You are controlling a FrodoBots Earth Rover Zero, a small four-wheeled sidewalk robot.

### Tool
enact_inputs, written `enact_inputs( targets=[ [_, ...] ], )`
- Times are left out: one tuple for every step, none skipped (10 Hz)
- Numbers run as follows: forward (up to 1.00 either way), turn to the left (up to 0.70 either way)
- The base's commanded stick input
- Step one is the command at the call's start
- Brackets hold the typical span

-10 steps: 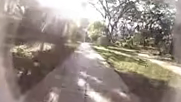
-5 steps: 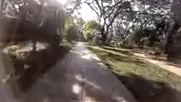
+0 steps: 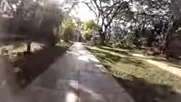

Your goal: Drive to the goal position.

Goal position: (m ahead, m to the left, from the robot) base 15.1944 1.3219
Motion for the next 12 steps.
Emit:
enact_inputs(
  targets=[
    [0.50, 0.00],
    [0.50, 0.00],
    [0.50, 0.00],
    [0.50, 0.00],
    [0.50, 0.00],
    [0.50, 0.00],
    [0.50, 0.00],
    [0.50, 0.00],
    [0.50, 0.00],
    [0.50, 0.00],
    [0.50, 0.00],
    [0.50, 0.00]
  ],
)
